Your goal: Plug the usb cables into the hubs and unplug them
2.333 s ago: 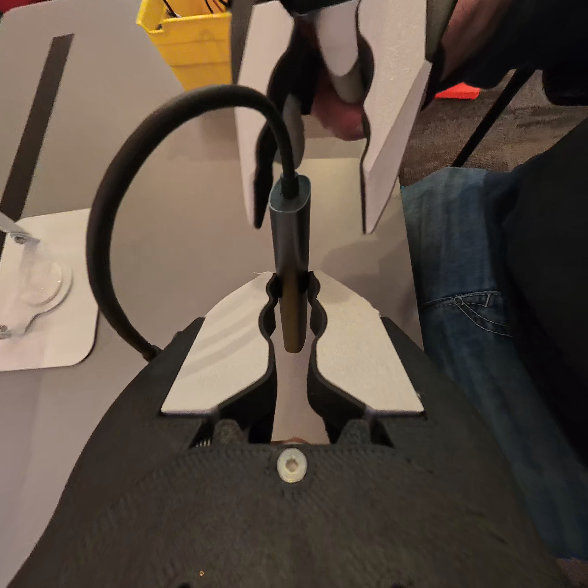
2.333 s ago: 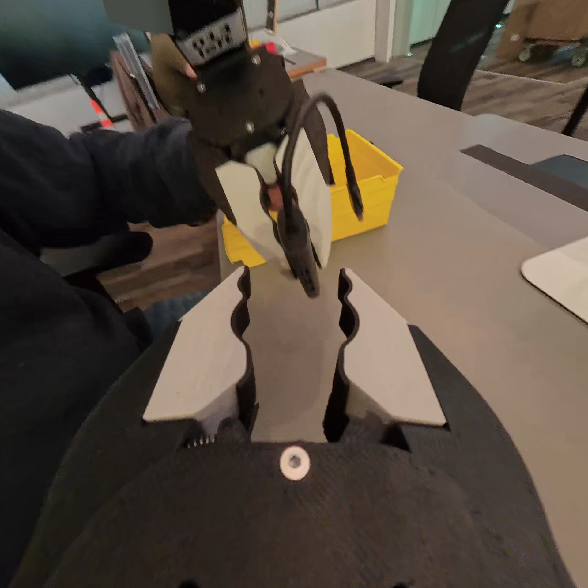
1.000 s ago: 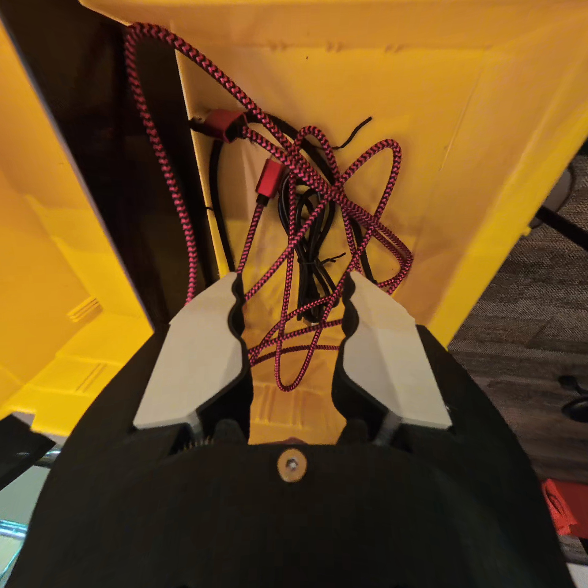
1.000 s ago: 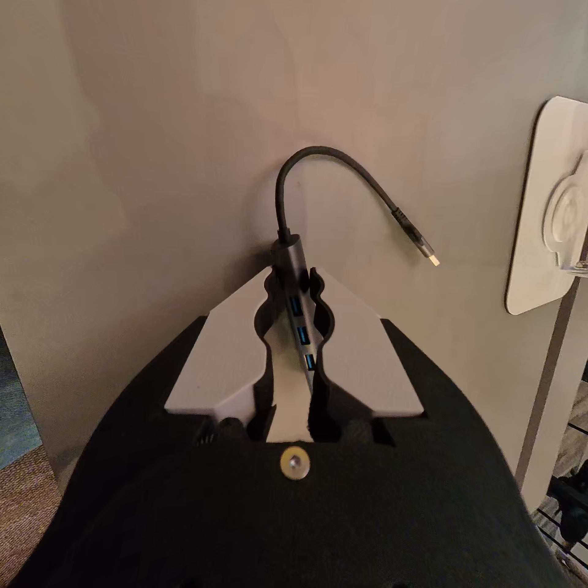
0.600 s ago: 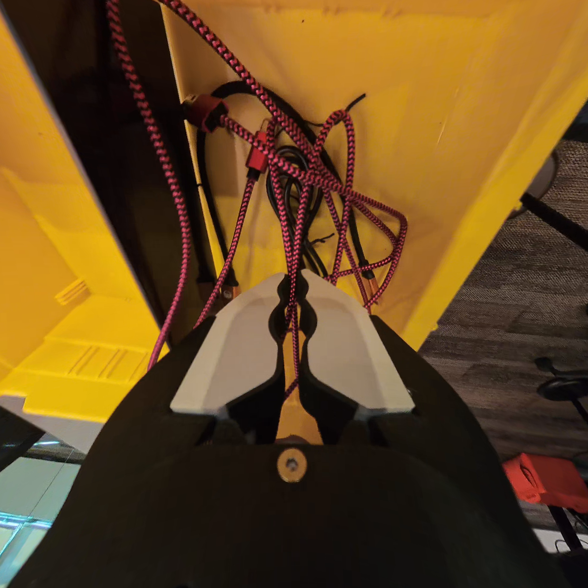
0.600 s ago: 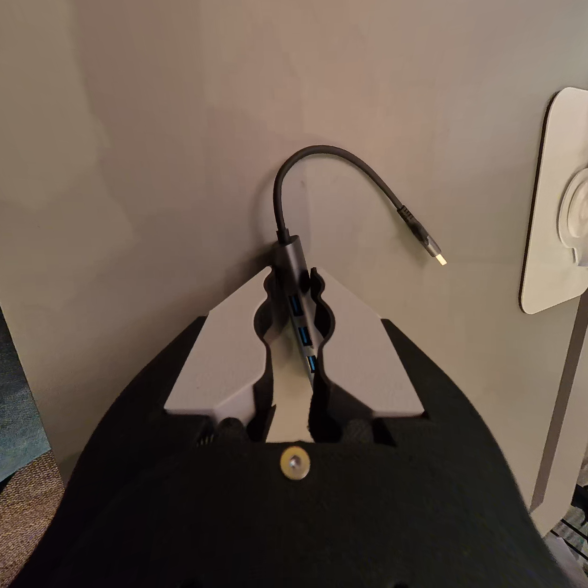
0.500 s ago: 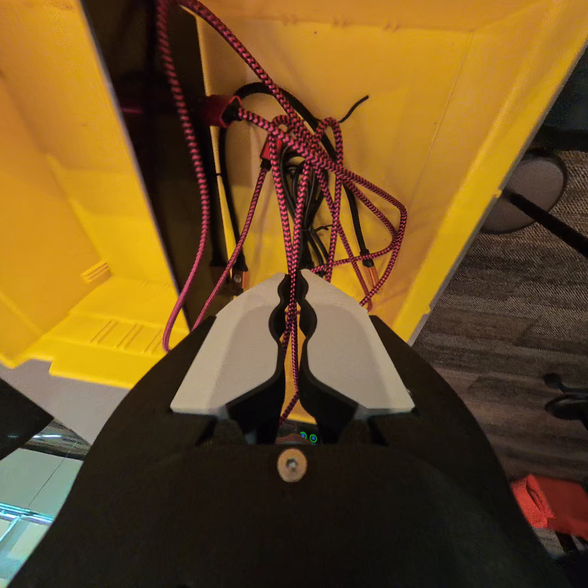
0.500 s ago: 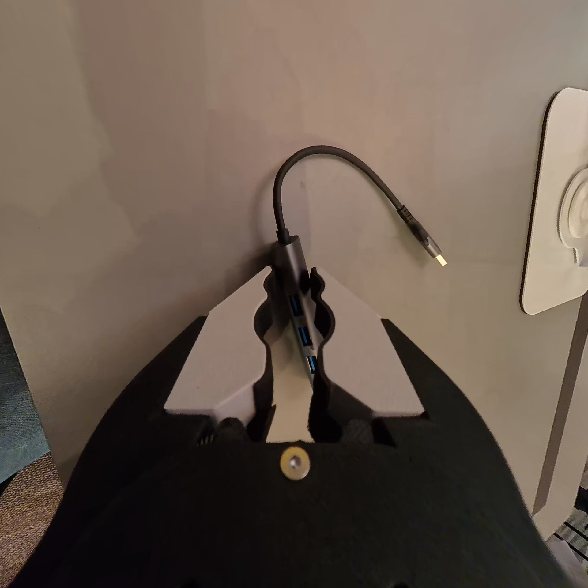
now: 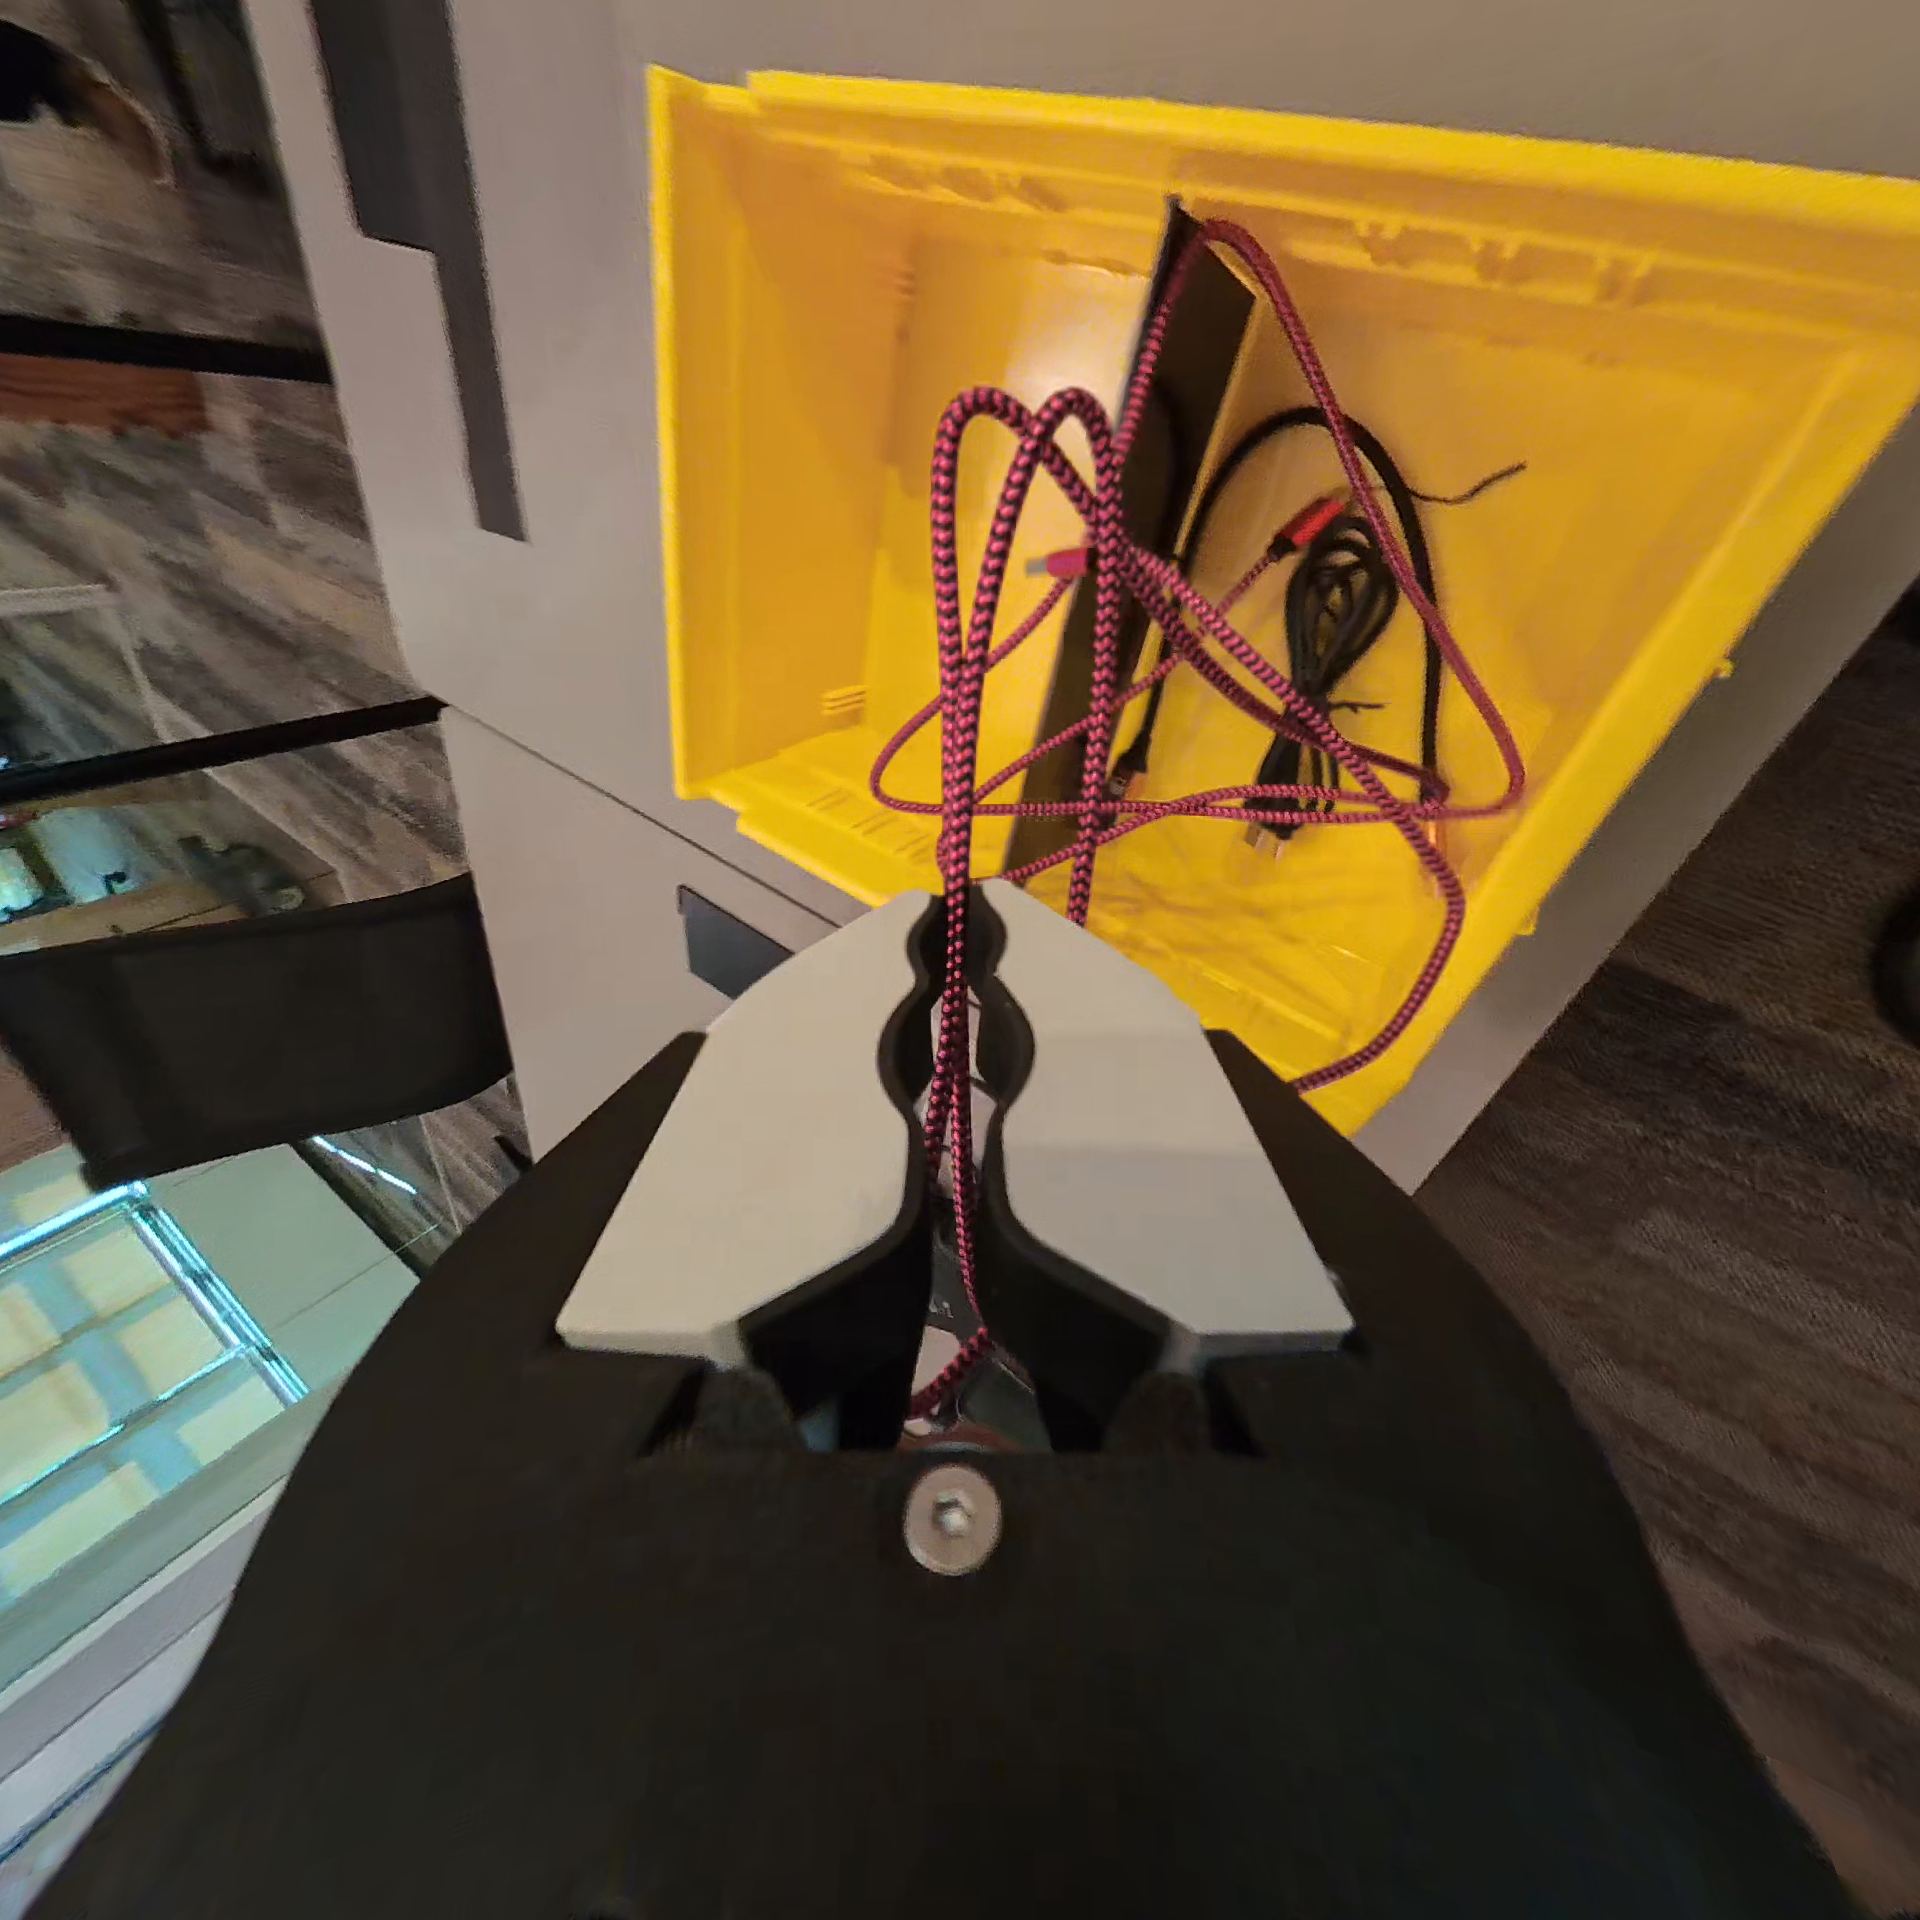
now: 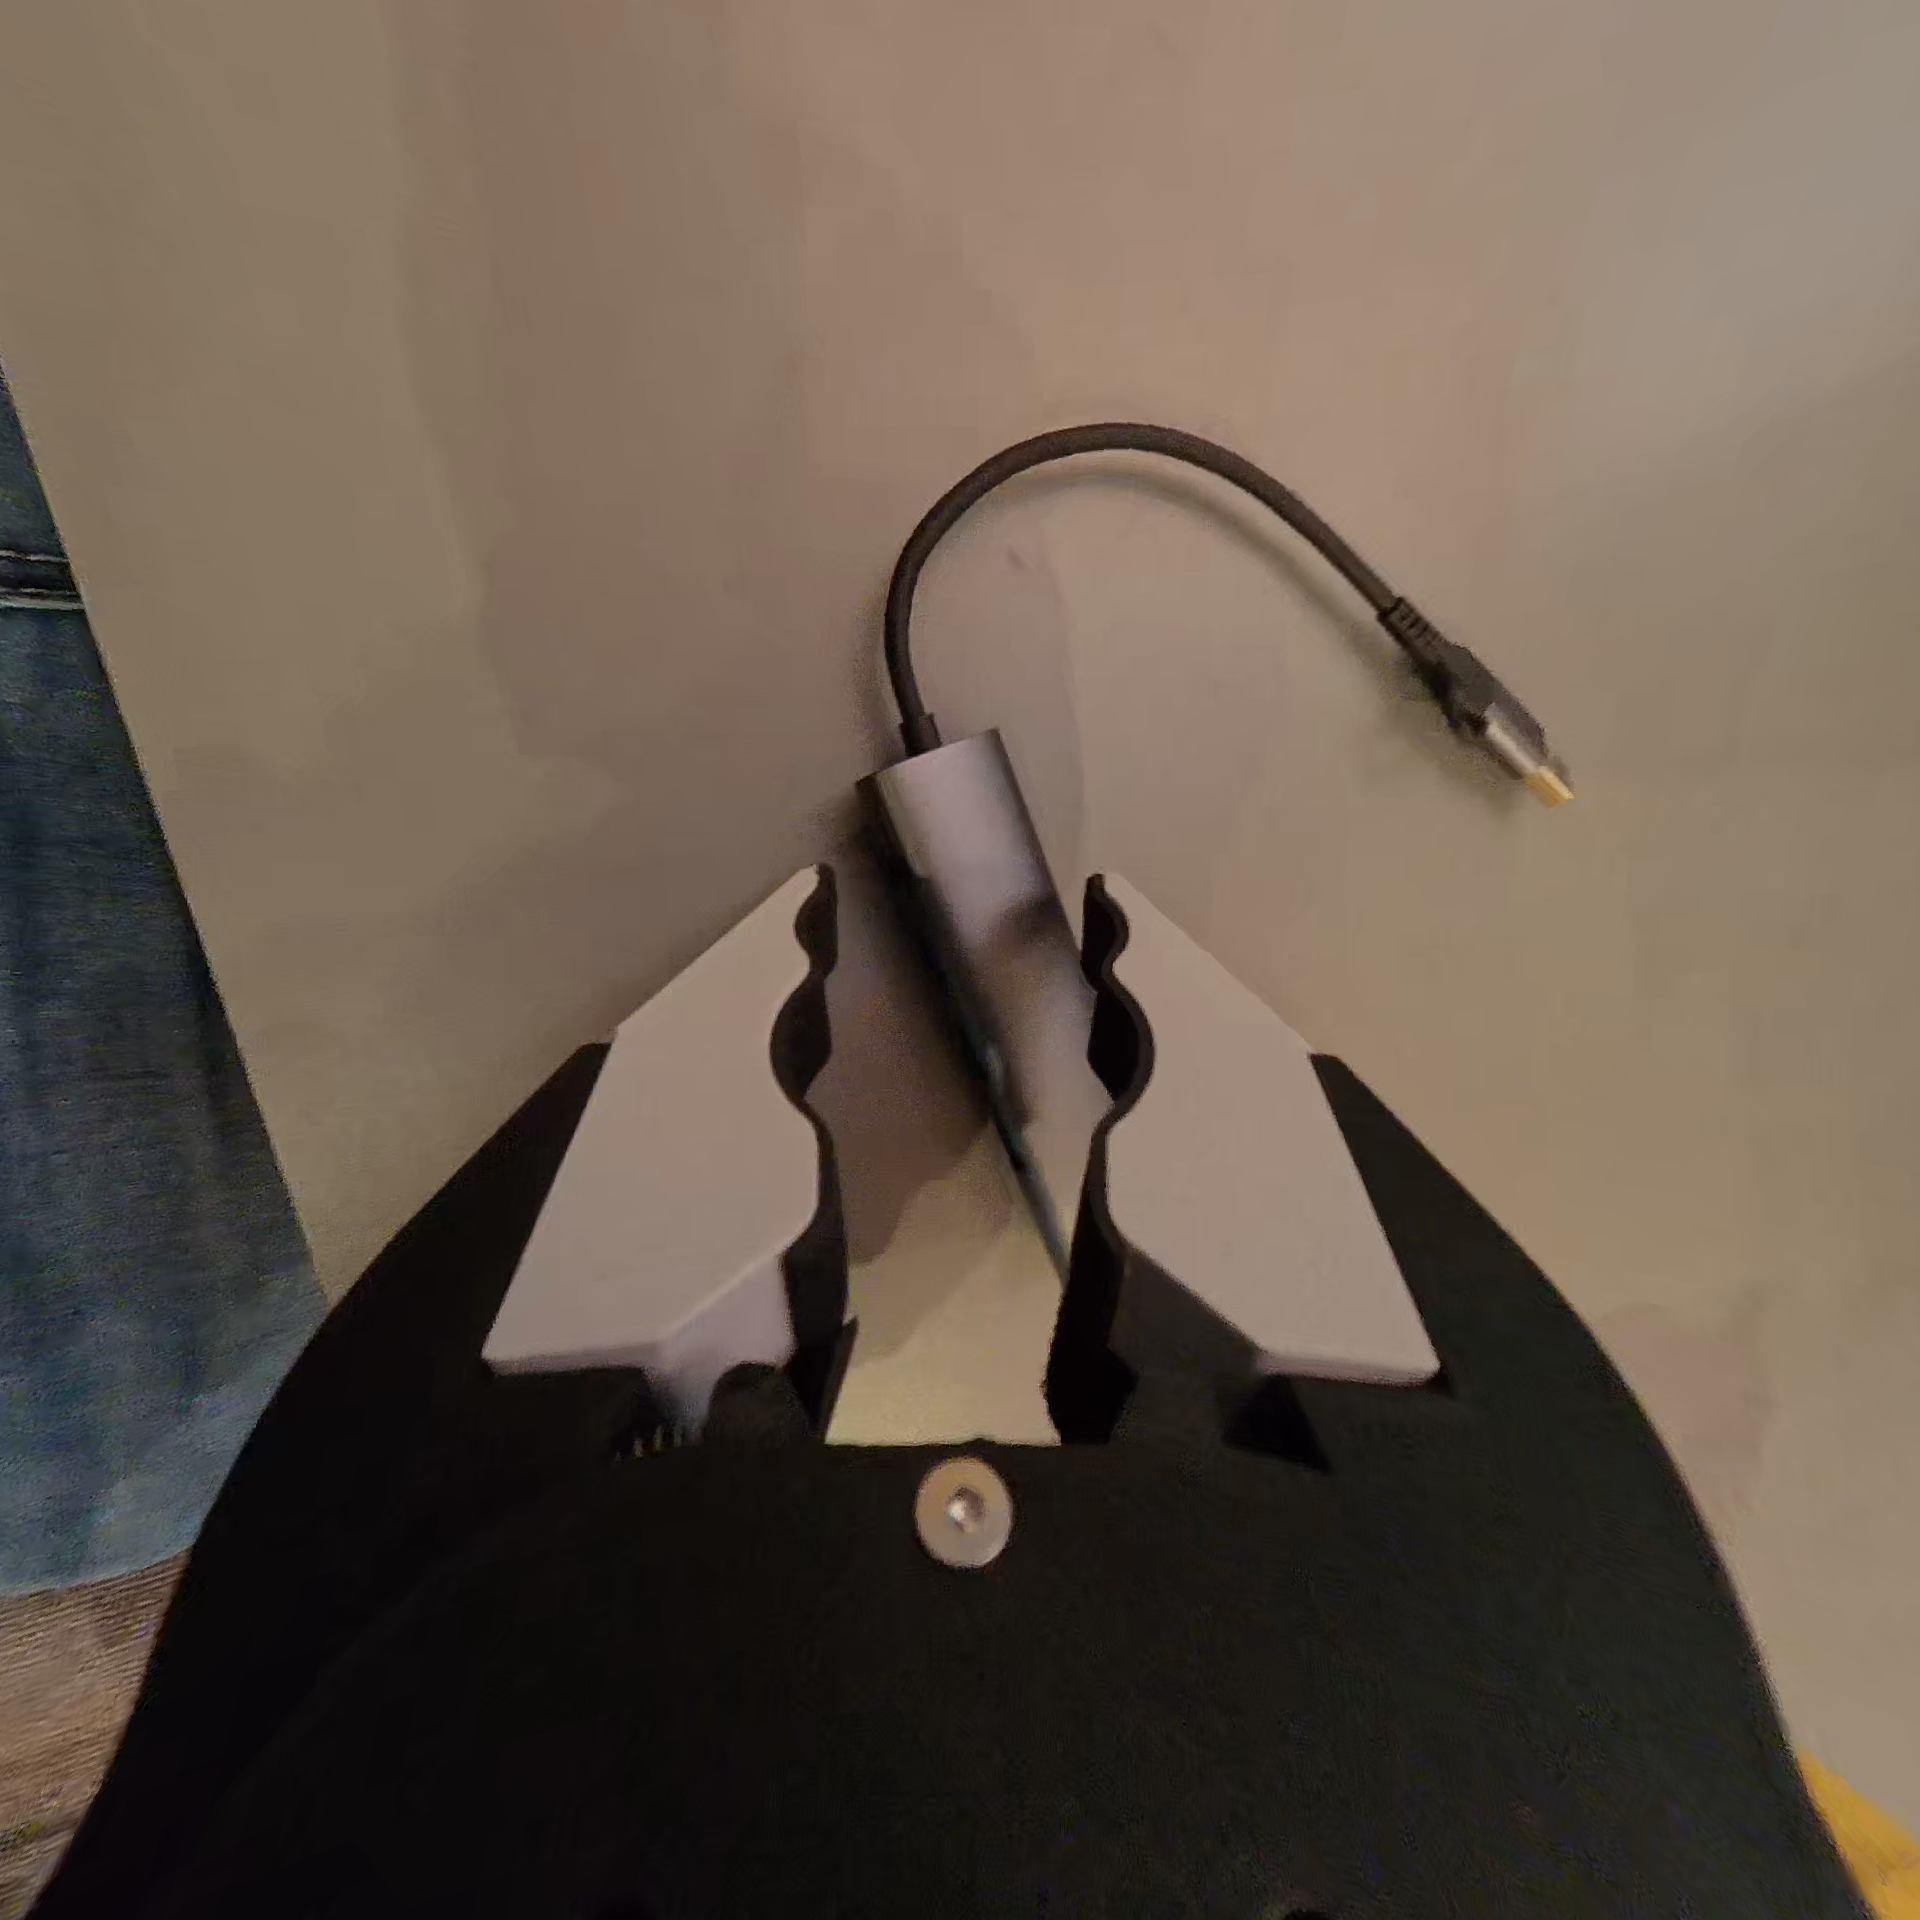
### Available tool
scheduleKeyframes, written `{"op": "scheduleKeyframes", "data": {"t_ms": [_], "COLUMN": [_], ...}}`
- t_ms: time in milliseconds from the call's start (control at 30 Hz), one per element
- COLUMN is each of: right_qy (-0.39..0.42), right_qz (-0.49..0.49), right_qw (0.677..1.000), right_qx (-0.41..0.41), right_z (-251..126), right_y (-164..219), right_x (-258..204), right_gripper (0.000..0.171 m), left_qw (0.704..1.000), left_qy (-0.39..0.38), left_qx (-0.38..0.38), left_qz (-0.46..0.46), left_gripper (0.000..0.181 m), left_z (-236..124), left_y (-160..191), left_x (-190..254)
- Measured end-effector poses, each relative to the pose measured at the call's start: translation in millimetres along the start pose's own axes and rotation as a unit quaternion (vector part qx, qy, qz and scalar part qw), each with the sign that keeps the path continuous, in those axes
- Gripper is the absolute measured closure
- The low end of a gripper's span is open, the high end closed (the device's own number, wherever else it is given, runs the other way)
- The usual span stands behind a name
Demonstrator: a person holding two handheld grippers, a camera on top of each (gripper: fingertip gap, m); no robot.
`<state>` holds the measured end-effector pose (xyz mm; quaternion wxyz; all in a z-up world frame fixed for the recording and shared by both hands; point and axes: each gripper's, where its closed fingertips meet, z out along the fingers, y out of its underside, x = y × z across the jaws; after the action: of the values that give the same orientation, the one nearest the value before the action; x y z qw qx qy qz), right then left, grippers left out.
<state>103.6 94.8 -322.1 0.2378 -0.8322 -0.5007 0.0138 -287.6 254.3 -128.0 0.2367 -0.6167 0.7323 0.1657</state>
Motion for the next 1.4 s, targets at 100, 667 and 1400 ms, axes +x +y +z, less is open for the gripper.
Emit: {"op": "scheduleKeyframes", "data": {"t_ms": [100, 667, 1400], "right_qy": [-0.023, -0.038, -0.031], "right_qz": [0.015, 0.076, 0.103], "right_qw": [1.000, 0.996, 0.992], "right_qx": [-0.006, 0.018, 0.067], "right_z": [-3, -29, -46], "right_y": [5, 11, 7], "right_x": [-7, -18, -17], "right_gripper": [0.116, 0.092, 0.085], "left_qw": [0.999, 0.964, 0.963], "left_qy": [-0.040, -0.229, -0.041], "left_qx": [0.012, 0.121, 0.260], "left_qz": [-0.018, -0.053, -0.062], "left_gripper": [0.179, 0.179, 0.179], "left_z": [-15, -128, -61], "left_y": [-5, -90, -254], "left_x": [-21, -155, -75]}}
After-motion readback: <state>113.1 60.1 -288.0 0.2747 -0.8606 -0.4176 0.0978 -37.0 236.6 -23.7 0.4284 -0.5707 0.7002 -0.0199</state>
